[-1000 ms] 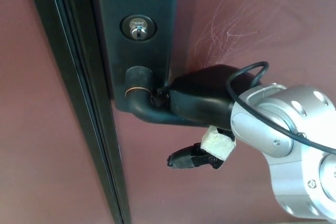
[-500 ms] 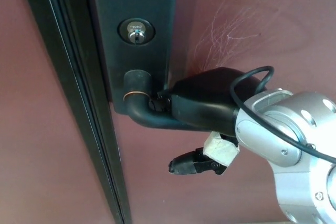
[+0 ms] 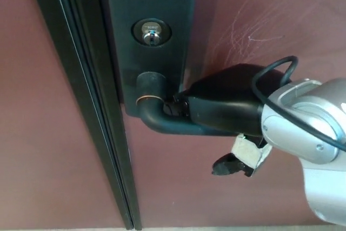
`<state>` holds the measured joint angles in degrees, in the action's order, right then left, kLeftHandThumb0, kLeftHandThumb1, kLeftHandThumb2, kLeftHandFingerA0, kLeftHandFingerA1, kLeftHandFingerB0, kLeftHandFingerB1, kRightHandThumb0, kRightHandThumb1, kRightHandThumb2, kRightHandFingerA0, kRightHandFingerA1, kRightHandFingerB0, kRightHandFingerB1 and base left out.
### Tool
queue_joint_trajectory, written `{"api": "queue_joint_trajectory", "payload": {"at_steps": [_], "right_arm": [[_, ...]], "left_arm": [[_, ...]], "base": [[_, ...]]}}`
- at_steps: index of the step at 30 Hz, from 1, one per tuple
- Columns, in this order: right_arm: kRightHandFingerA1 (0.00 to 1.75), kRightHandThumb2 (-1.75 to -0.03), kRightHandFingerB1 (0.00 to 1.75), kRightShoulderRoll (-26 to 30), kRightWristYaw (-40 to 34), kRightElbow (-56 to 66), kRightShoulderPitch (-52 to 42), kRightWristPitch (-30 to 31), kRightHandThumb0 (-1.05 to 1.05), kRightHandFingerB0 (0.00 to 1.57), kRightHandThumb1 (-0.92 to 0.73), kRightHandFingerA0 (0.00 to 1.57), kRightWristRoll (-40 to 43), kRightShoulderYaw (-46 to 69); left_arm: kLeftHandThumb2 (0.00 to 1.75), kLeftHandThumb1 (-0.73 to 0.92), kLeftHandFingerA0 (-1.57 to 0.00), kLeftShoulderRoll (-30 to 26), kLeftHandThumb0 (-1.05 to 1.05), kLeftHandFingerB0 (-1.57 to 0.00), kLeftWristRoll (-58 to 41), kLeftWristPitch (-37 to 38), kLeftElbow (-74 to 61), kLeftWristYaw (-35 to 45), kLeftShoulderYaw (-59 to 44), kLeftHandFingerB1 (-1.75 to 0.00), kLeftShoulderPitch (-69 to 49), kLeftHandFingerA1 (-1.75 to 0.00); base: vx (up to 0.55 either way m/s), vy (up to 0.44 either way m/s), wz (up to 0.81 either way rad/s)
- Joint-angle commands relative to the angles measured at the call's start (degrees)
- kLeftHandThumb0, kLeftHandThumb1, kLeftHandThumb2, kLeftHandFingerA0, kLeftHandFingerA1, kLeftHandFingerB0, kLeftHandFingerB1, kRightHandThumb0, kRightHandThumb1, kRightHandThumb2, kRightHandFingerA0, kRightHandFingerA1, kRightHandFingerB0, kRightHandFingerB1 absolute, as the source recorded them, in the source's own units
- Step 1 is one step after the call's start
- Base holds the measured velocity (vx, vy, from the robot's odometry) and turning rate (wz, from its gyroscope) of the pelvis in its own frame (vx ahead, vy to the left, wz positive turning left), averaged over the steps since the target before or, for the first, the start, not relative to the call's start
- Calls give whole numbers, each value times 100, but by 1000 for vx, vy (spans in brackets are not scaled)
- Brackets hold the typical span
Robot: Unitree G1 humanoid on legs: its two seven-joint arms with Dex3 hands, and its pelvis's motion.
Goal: The robot walks towards the door handle and put its right hand on it and twist the handle
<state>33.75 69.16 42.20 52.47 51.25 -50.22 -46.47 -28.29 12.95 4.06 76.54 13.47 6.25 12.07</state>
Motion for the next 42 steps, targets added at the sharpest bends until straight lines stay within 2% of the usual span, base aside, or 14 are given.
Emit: {"api": "queue_joint_trajectory", "payload": {"at_steps": [1, 2, 3, 15, 22, 25, 26, 27, 37, 38, 39, 40, 41, 42], "right_arm": [[20, -56, 28, 578, 230, 864, 1688, -984, -18, 13, -53, 0, -1625, 1442], [22, -56, 28, 579, 261, 835, 1766, -985, -19, 14, -53, 0, -1606, 1464], [16, -67, 35, 573, 285, 823, 1797, -985, -22, 11, -47, 2, -1590, 1480], [16, -66, 34, 333, 295, 382, 2198, -1027, -23, 12, -48, 3, -1577, 1532], [16, -67, 32, 263, 825, -225, 2992, -622, -23, 9, -49, 3, -574, 1731], [16, -66, 31, 243, 1101, -1002, 3524, -344, -20, 7, -48, 3, 539, 2150], [25, -56, 26, 226, 1090, -1143, 3593, -326, -17, 10, -54, 0, 665, 2206], [18, -69, 31, 206, 1062, -1306, 3660, -305, -17, 6, -47, 1, 810, 2275], [18, -65, 29, 154, 753, -2380, 4217, -486, -14, 7, -47, 3, 1686, 2661], [26, -60, 25, 164, 713, -2447, 4277, -532, -13, 7, -49, 10, 1769, 2713], [42, -55, 25, 189, 651, -2500, 4325, -626, -16, 10, -50, 44, 1827, 2756], [42, -55, 25, 222, 578, -2550, 4372, -735, -16, 10, -50, 44, 1877, 2794], [37, -58, 26, 248, 551, -2589, 4416, -764, -18, 10, -48, 25, 1897, 2813], [46, -57, 24, 280, 508, -2660, 4485, -799, -18, 11, -50, 56, 1909, 2832]], "left_arm": [[73, 43, -57, -68, -47, -36, 114, 16, 27, 316, 77, -46, -168, -55], [73, 43, -57, -63, -47, -36, 56, 16, 32, 361, 23, -46, -187, -56], [72, 43, -57, -61, -47, -36, 51, 8, 30, 354, 17, -46, -186, -56], [72, 43, -57, -47, -47, -36, 106, 19, 28, 342, 79, -46, -189, -56], [71, 41, -57, -65, -46, -36, 109, 19, 24, 356, 82, -46, -195, -55], [69, 41, -58, -73, -45, -37, 144, 49, 26, 390, 120, -46, -207, -55], [69, 41, -58, -83, -45, -37, 142, 63, 27, 399, 117, -45, -214, -55], [69, 40, -58, -86, -45, -37, 138, 65, 30, 406, 113, -45, -216, -55], [68, 40, -59, -70, -44, -36, 107, 15, 36, 440, 88, -45, -191, -55], [68, 40, -59, -68, -44, -36, 122, 20, 33, 447, 104, -45, -184, -55], [68, 40, -59, -68, -44, -36, 146, 36, 28, 443, 129, -45, -183, -55], [68, 40, -59, -70, -44, -36, 171, 58, 24, 435, 155, -45, -186, -55], [68, 40, -59, -69, -44, -36, 168, 60, 25, 439, 153, -45, -187, -55], [68, 40, -59, -70, -44, -36, 174, 67, 25, 438, 162, -45, -189, -55]], "base": [[0, 0, 0], [0, 0, 0], [0, 0, 0], [0, 0, 0], [0, 0, 0], [0, 0, 0], [0, 0, 0], [0, 0, 0], [0, 0, 0], [0, 0, 0], [0, 0, 0], [0, 0, 0], [0, 0, 0], [0, 0, 0]]}}
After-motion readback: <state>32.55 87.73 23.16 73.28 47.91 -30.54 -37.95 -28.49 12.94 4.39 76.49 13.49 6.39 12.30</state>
